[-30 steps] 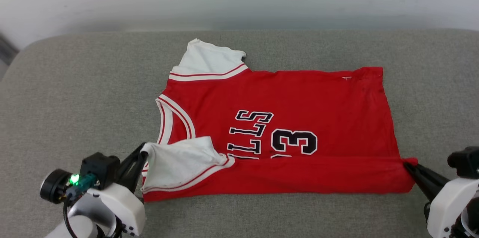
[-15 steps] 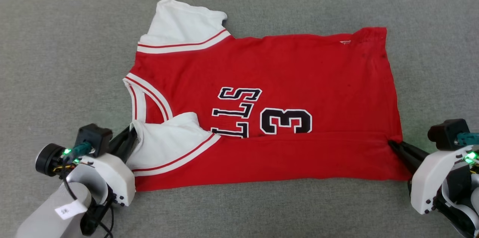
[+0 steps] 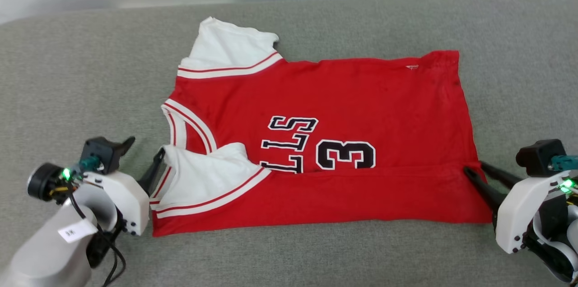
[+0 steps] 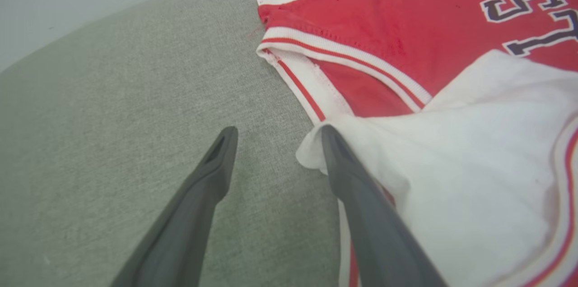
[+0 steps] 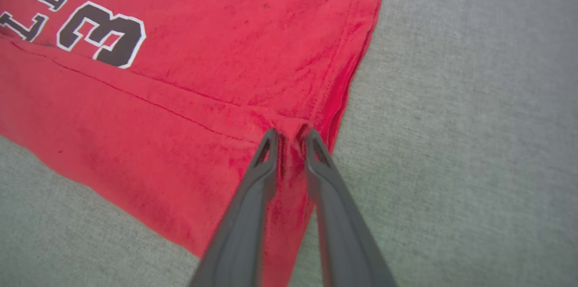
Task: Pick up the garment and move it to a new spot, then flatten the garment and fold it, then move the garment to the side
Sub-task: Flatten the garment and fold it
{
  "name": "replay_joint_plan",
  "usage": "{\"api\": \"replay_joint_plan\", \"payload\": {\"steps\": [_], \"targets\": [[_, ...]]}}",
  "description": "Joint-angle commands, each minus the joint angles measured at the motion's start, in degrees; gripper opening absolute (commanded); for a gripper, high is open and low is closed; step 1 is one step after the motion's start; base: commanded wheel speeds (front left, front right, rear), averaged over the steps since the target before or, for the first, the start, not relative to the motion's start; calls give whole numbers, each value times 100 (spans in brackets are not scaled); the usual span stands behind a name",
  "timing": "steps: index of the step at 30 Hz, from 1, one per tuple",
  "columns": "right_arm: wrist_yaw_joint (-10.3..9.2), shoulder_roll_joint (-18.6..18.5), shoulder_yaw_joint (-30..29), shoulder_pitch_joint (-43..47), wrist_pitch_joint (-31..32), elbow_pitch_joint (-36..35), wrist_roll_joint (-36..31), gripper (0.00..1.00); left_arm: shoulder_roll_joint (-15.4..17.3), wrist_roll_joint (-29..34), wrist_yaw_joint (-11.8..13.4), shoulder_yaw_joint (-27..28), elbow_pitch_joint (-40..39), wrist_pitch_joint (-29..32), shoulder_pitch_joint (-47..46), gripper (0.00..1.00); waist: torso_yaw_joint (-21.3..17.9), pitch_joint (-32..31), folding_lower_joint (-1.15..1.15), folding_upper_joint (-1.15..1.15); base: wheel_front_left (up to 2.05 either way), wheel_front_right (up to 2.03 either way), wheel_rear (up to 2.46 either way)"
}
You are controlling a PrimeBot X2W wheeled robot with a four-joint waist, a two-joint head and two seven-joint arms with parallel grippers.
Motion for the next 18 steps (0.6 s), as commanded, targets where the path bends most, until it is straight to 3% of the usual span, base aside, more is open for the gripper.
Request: {"api": "replay_joint_plan", "payload": {"steps": [1, 8, 18], "targets": [[-4, -59, -19, -45, -36, -66, 58, 100, 78, 12, -31, 31, -98, 53, -151, 100, 111, -162, -1, 0, 0, 0, 0], [-4, -171, -145, 75, 47, -341, 56, 100, 514, -151, -199, 31, -881, 1082, -693, 100, 318, -429, -1, 0, 0, 0, 0], [-4, -73, -255, 213, 386, -626, -45, 100, 971, -1319, -392, -293, -1910, 4160, -1185, 100, 363, -476, -1, 0, 0, 0, 0]]}}
